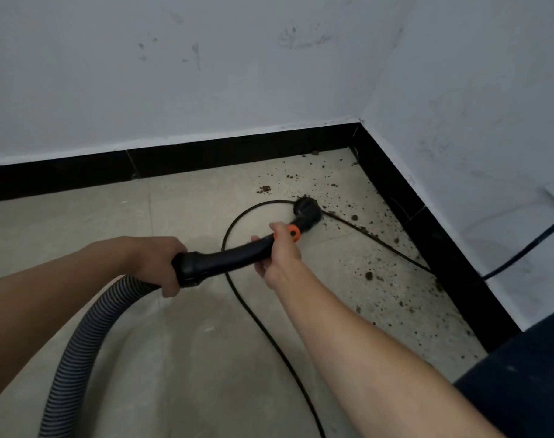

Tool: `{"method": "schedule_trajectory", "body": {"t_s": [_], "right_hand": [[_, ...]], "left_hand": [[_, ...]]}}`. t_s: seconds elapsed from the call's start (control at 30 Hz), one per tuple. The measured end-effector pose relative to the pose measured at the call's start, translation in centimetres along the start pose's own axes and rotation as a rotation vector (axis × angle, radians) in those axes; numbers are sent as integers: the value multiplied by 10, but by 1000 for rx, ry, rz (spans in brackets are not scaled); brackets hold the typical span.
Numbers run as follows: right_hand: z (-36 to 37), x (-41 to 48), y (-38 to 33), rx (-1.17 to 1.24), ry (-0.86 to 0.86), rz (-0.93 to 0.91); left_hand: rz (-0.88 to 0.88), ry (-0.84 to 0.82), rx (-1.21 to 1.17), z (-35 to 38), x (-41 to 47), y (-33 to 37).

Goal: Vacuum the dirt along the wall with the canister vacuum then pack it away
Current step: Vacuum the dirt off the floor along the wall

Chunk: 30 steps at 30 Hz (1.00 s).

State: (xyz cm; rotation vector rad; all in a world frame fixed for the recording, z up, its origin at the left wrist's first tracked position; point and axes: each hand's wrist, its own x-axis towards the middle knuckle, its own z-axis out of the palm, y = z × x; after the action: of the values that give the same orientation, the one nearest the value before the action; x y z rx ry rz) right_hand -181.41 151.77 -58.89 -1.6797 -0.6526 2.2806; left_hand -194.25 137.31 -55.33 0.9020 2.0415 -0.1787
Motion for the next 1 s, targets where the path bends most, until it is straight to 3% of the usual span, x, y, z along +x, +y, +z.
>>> {"method": "schedule_trajectory", "body": {"t_s": [0.1,0.2,0.4,0.57,0.77,1.0], "right_hand": [[12,5,-14,-19,-36,1],[12,2,6,-6,-29,41],[-22,-10,50,45,126,73],[-42,0,0,183,116,-14],[-37,1,-37,125,56,-44],[-61,15,-88,205,162,-193]], "left_hand": [[6,17,-66,-3,0,-2],[-35,11,48,-3,-3,-12],[-59,8,156,4,-2,-18],[81,34,29,-7,10,26],[161,49,-101,-14,7,41],[307,151,-196,-19,13,85]]}}
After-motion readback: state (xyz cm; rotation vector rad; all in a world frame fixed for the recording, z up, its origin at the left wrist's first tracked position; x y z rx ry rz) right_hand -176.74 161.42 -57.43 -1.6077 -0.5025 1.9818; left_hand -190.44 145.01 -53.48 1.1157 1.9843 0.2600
